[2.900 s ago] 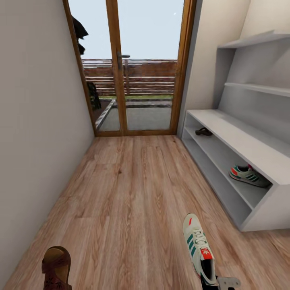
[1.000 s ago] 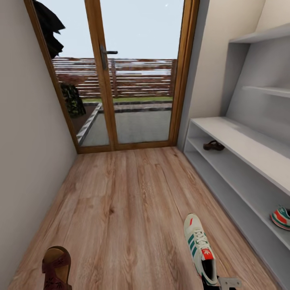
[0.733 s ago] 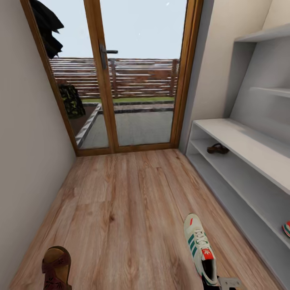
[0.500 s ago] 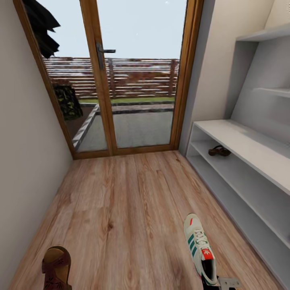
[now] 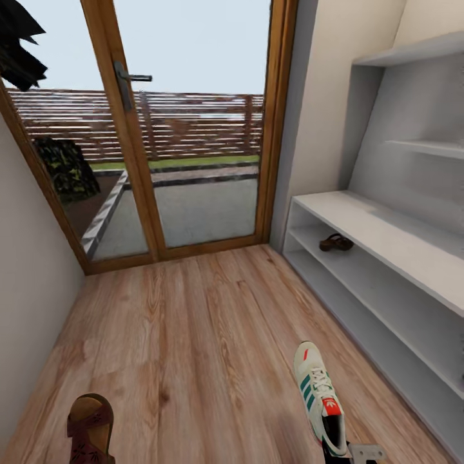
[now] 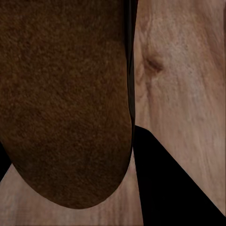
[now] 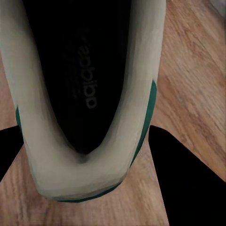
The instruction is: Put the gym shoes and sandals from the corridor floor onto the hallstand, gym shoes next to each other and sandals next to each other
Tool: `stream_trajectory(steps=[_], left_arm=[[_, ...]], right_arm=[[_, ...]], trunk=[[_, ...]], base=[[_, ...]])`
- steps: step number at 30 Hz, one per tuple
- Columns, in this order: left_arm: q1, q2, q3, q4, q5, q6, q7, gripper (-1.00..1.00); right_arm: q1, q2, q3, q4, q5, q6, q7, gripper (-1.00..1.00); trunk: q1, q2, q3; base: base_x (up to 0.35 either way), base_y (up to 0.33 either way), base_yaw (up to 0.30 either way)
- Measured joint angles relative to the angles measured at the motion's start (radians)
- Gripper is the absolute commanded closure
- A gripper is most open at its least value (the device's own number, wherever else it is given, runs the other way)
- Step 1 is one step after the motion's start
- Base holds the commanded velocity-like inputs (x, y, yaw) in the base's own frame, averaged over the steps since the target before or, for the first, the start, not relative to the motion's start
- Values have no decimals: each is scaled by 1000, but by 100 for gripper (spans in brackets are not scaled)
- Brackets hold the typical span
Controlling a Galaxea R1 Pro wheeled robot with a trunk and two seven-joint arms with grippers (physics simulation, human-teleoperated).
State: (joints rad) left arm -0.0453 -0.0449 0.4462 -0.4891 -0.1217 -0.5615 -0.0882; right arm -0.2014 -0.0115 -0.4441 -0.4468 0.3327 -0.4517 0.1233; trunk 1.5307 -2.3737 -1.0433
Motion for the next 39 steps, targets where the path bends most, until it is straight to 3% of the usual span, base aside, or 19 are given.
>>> stream_trajectory(steps=[39], left_arm=[[0, 0, 1, 1, 0, 0, 0, 100]], right_arm=[[0, 0, 0, 0, 0, 0, 2, 100]], trunk=[[0, 0, 0]], base=[[280, 228, -263]])
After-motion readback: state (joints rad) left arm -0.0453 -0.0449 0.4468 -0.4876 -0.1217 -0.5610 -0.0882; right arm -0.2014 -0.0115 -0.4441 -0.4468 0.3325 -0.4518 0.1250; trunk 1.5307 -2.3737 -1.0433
